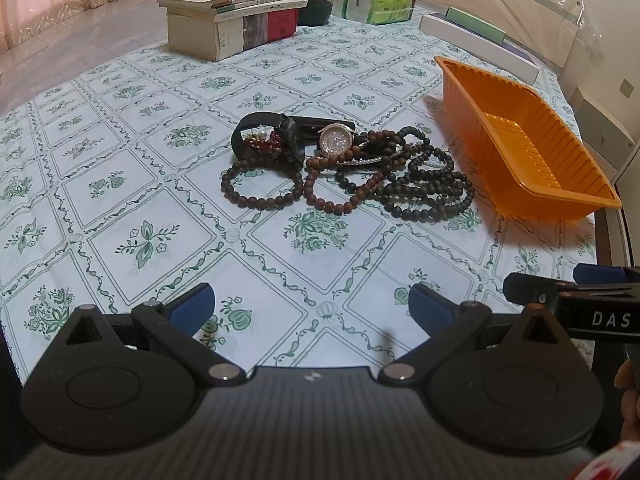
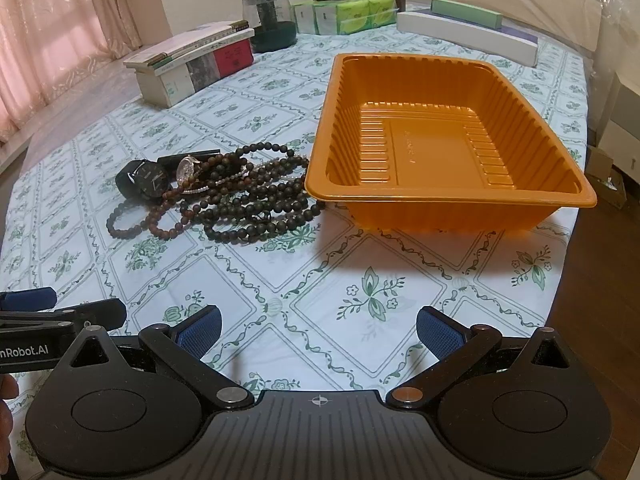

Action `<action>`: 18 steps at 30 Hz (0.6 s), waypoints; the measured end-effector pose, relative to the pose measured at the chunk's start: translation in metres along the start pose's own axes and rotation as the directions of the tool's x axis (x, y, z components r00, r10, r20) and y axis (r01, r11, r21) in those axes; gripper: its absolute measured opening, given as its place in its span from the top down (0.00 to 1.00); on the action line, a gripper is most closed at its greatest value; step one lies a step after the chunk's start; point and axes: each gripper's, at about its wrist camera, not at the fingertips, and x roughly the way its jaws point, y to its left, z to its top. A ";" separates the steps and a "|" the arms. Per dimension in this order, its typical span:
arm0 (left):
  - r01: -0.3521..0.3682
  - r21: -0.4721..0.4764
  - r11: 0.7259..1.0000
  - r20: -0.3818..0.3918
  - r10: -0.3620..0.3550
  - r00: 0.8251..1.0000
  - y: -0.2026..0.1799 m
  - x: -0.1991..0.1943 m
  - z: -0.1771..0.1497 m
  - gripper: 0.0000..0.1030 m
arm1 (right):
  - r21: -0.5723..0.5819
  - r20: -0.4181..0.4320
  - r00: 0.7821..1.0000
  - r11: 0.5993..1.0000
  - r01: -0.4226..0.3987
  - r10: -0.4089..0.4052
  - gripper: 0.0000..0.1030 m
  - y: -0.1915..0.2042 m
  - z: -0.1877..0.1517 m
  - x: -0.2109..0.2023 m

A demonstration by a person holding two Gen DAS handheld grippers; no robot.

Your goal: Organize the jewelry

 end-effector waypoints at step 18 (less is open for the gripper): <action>0.001 -0.001 1.000 -0.001 -0.001 1.000 -0.001 0.000 -0.001 0.01 | 0.008 0.000 1.000 1.000 -0.001 0.001 0.00 -0.001 0.000 0.000</action>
